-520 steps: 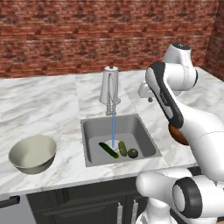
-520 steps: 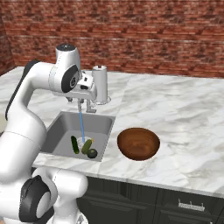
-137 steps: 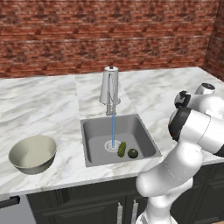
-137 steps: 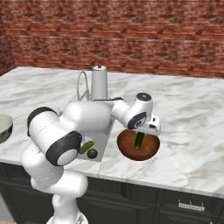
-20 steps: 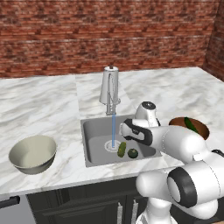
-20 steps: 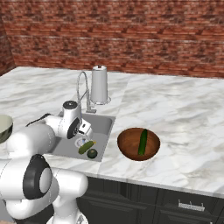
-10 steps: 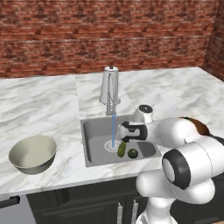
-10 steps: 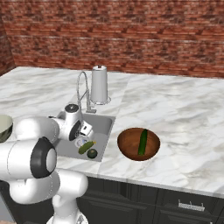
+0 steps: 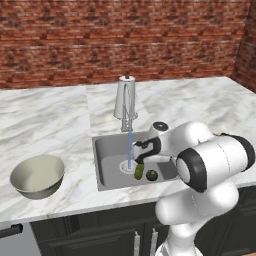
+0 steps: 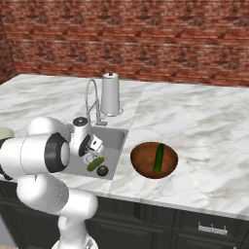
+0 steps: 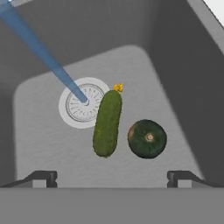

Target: Pick the cucumbers from the sink and place them in one bowl. Place the squash in the other bowl. Then turn off the sink faucet.

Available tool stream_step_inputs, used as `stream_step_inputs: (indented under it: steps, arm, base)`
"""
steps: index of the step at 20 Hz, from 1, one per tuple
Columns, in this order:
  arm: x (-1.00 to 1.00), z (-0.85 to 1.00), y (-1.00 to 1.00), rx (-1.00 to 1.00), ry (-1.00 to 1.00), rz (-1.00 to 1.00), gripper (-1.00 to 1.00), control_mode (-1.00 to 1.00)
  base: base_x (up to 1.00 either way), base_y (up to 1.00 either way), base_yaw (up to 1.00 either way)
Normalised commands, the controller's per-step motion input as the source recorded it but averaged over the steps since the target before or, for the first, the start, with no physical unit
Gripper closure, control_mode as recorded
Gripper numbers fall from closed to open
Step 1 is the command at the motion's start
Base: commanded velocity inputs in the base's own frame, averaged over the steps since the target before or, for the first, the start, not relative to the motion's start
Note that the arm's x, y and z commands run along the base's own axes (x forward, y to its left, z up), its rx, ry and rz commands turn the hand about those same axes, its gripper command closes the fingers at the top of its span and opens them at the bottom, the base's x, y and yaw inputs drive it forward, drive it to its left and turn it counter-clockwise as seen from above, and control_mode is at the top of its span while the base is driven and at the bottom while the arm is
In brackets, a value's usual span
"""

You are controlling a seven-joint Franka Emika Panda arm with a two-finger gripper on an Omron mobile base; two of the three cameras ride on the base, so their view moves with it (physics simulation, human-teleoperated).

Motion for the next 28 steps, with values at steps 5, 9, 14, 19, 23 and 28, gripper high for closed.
stream_step_inputs:
  steps: [5,9,14,19,23,28]
  arm:
    - [0.33,-0.19,0.00,0.00,0.00,-0.04,-1.00,-1.00]
    - [0.33,-0.22,0.00,0.00,0.00,-0.04,-1.00,-1.00]
    - [0.30,-0.23,0.00,0.00,0.00,-0.04,-1.00,-1.00]
    - [0.23,-0.23,0.01,0.00,0.01,-0.03,-1.00,-1.00]
    - [0.16,-0.25,0.02,0.00,0.00,0.00,-1.00,-1.00]
    - [0.14,-0.26,0.01,0.00,0.00,0.00,-1.00,-1.00]
  base:
    - [0.00,0.00,0.00]
    - [0.00,0.00,0.00]
    - [0.00,0.00,0.00]
    - [0.00,0.00,0.00]
    - [0.00,0.00,0.00]
    - [0.00,0.00,0.00]
